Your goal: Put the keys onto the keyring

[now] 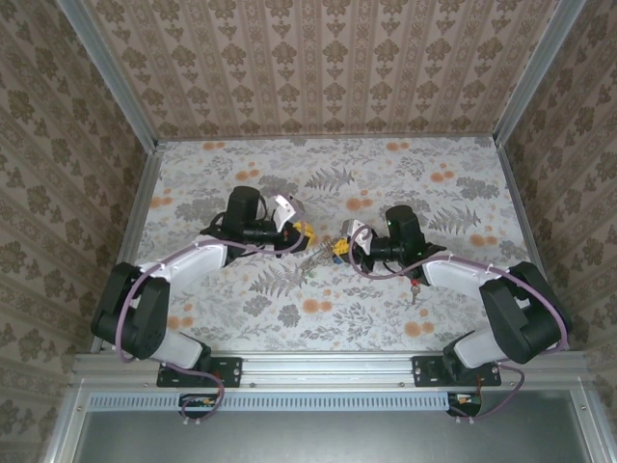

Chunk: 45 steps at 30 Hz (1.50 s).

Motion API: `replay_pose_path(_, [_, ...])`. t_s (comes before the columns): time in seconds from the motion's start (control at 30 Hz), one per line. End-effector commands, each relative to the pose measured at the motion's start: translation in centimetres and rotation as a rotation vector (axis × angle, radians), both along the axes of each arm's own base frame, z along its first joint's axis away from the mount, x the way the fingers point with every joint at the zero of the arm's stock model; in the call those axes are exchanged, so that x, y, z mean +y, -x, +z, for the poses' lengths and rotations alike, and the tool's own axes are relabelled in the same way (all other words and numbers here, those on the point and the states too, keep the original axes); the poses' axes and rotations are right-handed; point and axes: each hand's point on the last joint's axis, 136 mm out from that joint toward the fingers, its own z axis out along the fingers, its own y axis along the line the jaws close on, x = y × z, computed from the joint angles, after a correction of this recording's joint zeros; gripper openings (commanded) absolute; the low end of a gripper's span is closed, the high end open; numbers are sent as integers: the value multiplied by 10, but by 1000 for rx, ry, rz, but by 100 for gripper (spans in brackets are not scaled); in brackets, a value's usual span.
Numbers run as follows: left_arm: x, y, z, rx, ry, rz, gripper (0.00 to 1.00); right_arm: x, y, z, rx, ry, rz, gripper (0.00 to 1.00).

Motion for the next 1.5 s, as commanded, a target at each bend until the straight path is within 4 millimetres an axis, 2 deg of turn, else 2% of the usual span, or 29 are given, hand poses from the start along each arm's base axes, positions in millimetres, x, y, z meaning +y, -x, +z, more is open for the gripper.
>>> replay_pose_path(0.0, [-11,19,-7,-60,-17,-153,27,1,2,19,-35,-20,54,0])
replay_pose_path(0.3, [-30,18,-18,-112,-52,-265,29,-1,0,18,-14,-14,69,0])
replay_pose_path(0.6, [-41,19,-30,-110,-75,-312,27,-3,-1,21,-6,-19,75,0])
replay_pose_path(1.17, [-53,22,-23,-118,-35,-332,26,-1,-6,21,30,-21,87,0])
replay_pose_path(1.37, [-54,20,-18,-125,-26,-331,15,-2,-5,19,32,-10,90,0])
replay_pose_path(1.47, [-56,21,-14,-121,-8,-331,20,-2,-4,17,39,0,95,0])
